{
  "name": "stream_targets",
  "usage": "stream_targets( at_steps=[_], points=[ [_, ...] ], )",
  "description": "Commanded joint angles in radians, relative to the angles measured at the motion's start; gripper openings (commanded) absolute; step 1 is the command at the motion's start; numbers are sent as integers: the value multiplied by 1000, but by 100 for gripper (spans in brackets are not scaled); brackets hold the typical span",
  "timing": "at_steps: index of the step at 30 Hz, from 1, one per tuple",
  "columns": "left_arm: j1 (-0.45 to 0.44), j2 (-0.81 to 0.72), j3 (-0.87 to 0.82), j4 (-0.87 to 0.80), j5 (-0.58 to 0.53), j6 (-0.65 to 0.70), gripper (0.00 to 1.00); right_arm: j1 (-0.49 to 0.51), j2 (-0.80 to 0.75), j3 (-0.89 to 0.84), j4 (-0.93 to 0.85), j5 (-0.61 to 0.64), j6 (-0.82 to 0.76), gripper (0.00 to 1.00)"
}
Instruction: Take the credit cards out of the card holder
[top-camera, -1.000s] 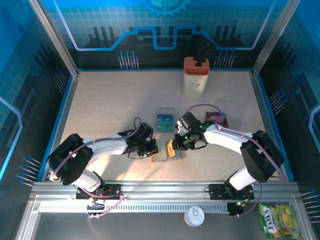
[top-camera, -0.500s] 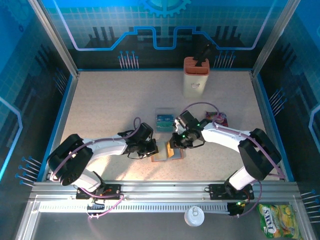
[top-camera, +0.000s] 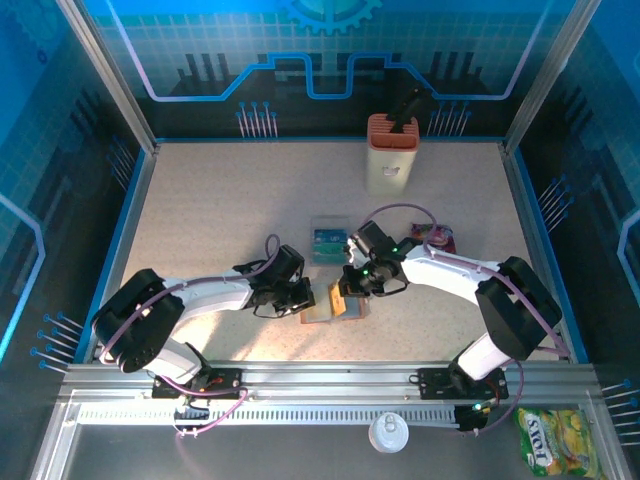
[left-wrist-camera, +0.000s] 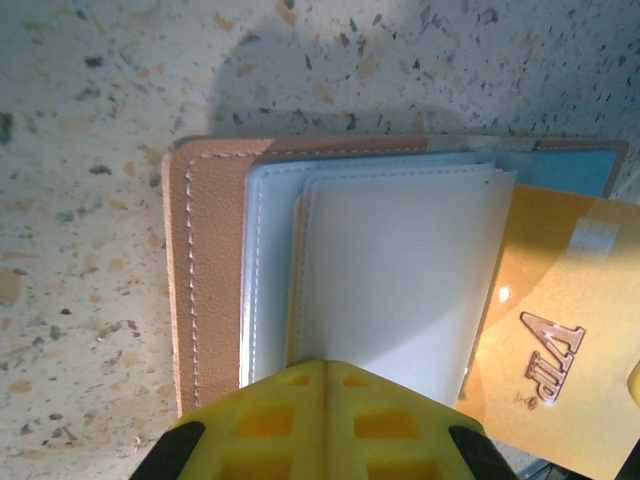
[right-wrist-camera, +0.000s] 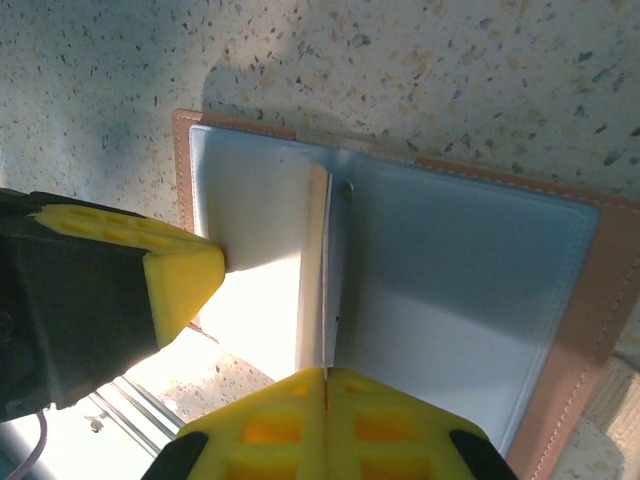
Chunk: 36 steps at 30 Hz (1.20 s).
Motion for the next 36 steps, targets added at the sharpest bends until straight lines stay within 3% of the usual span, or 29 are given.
stream_targets(
  at_steps=[1, 12, 20, 28, 36],
  points=[
    [12, -4, -4, -51, -26, 27, 1, 20, -8, 8, -22, 6, 25, 3],
    [24, -19, 9, -80, -44, 43, 1, 26, -50, 6, -34, 40, 42, 0],
    [25, -44, 14, -115, -78, 47, 2, -11, -112, 67, -120, 51, -51, 0],
    [31, -40, 27, -121, -83, 56, 4, -82, -111, 173, -248, 27, -306, 0],
    [31, -79, 40, -143, -86, 57, 5, -119, -23, 367, -409, 62, -728, 0]
  ],
)
